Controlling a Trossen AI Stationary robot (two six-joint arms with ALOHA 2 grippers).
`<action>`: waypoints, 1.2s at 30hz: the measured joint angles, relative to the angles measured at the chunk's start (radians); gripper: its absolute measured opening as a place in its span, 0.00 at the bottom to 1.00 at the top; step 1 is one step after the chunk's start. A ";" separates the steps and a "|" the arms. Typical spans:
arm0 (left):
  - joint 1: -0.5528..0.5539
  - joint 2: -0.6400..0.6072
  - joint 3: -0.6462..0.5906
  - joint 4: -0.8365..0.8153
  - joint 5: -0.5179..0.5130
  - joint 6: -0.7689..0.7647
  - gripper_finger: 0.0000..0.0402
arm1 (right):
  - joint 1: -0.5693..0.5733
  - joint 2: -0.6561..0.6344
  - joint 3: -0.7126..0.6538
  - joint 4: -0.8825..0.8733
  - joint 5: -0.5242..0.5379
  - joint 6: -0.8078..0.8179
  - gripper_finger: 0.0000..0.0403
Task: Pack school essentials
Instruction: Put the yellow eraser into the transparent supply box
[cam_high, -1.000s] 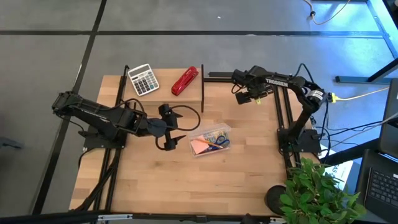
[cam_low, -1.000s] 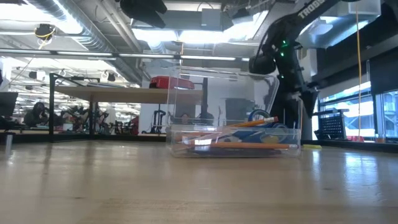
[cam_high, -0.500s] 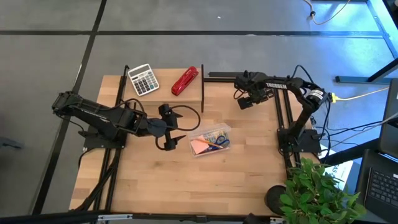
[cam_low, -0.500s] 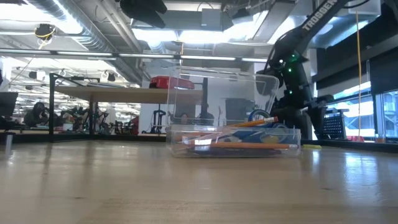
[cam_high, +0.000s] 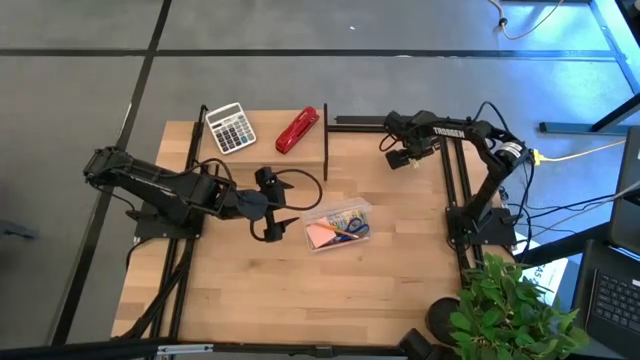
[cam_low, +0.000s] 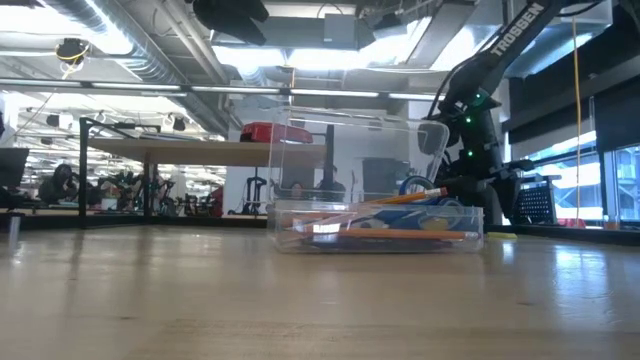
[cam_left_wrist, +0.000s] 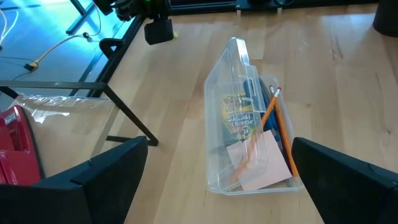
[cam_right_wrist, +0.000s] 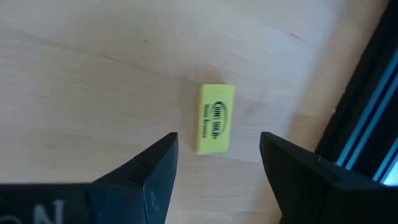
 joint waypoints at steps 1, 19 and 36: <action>0.000 0.000 0.000 0.000 0.000 0.000 0.98 | -0.006 0.000 0.000 -0.004 0.000 0.000 0.57; 0.000 0.000 0.000 0.000 0.000 0.000 0.98 | -0.042 0.054 0.001 0.003 -0.057 0.003 0.57; -0.001 0.000 0.000 0.000 0.000 0.000 0.98 | -0.040 0.084 0.004 0.003 -0.028 -0.114 0.57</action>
